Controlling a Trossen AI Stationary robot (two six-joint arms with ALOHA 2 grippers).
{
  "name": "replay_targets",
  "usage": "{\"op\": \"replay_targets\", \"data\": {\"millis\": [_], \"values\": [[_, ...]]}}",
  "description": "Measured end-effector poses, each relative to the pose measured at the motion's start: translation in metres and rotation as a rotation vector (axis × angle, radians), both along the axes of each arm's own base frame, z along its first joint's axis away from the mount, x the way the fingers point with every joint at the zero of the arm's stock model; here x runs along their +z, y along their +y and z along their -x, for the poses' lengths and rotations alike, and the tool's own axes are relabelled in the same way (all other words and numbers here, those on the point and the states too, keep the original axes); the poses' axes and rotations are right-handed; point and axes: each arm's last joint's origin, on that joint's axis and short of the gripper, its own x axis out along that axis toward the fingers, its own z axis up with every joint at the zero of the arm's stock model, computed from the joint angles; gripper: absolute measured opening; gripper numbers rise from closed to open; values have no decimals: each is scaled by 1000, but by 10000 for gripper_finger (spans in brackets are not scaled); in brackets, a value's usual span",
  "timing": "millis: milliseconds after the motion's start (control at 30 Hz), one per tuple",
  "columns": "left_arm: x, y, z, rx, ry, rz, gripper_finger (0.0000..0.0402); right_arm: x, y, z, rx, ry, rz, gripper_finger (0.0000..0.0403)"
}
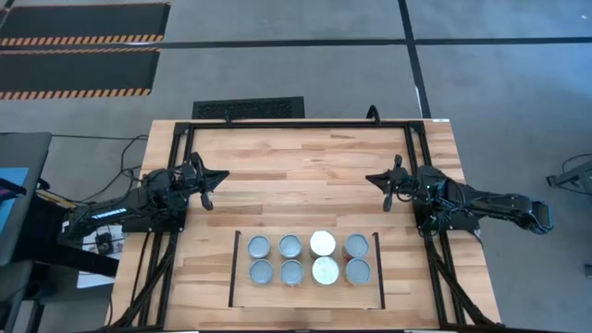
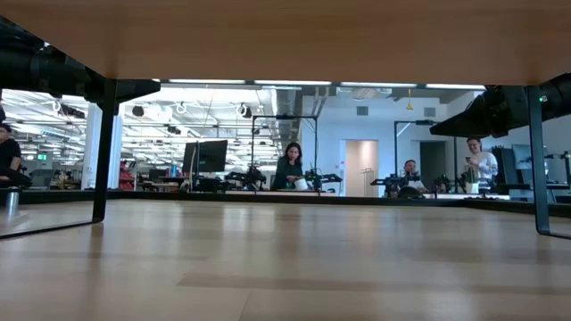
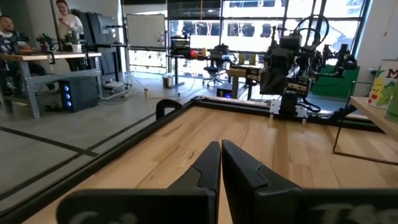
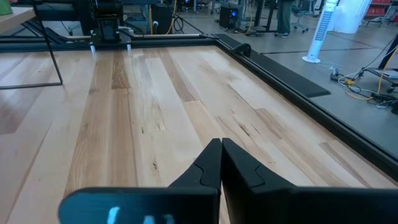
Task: Pick and place cans onto a shelf
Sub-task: Return to Home Position
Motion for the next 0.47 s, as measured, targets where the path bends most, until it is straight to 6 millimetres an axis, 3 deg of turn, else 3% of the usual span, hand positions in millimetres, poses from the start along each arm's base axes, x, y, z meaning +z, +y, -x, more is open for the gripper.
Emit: {"op": "replay_targets", "data": {"millis": [467], "values": [[0,0,0,0,-1,2,4,0,0,0,0,0,0,29]]}}
